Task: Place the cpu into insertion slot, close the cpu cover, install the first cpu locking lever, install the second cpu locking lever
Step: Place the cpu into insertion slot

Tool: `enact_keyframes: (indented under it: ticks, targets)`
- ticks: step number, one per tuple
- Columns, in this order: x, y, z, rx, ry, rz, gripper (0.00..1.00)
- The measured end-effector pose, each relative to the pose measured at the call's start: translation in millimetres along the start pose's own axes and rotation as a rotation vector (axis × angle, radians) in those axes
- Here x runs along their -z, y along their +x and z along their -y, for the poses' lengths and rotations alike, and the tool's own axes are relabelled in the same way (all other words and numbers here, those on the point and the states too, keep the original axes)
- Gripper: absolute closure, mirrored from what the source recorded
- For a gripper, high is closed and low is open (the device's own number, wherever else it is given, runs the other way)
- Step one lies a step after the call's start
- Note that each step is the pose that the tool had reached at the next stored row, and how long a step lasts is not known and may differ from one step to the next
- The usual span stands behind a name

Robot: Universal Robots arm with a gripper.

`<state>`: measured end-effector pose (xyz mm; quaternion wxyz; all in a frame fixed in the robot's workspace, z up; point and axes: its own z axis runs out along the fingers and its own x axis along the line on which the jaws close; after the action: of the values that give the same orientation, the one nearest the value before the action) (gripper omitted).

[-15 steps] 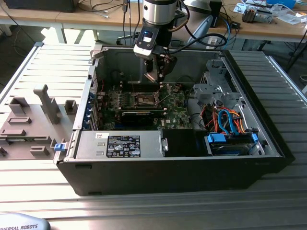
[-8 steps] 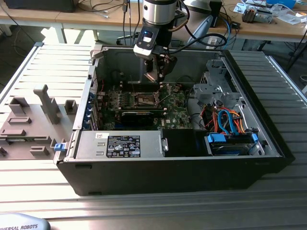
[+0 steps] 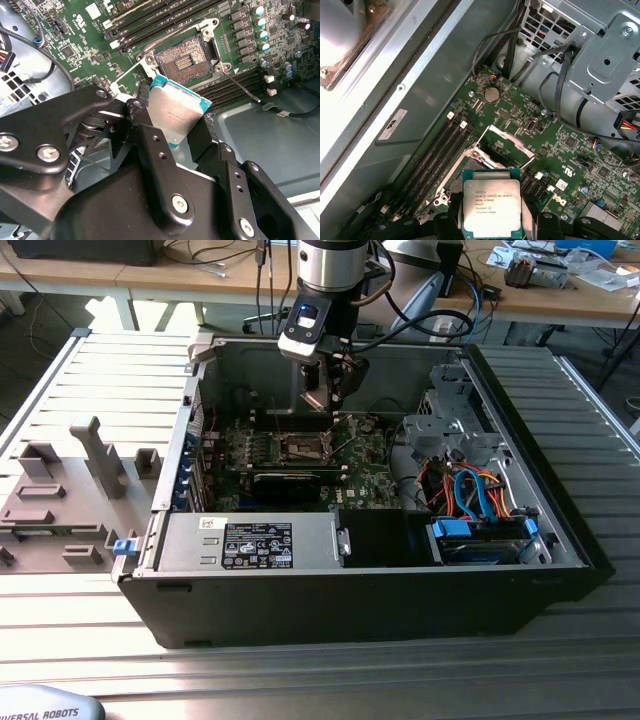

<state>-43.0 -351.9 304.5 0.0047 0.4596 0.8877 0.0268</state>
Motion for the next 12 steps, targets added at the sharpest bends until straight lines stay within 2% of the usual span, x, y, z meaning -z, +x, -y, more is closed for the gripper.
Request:
enact_keyframes:
  ticks: [12]
  targets:
    - [0.0, 0.0, 0.0, -0.005, -0.0001, 0.0003, 0.46]
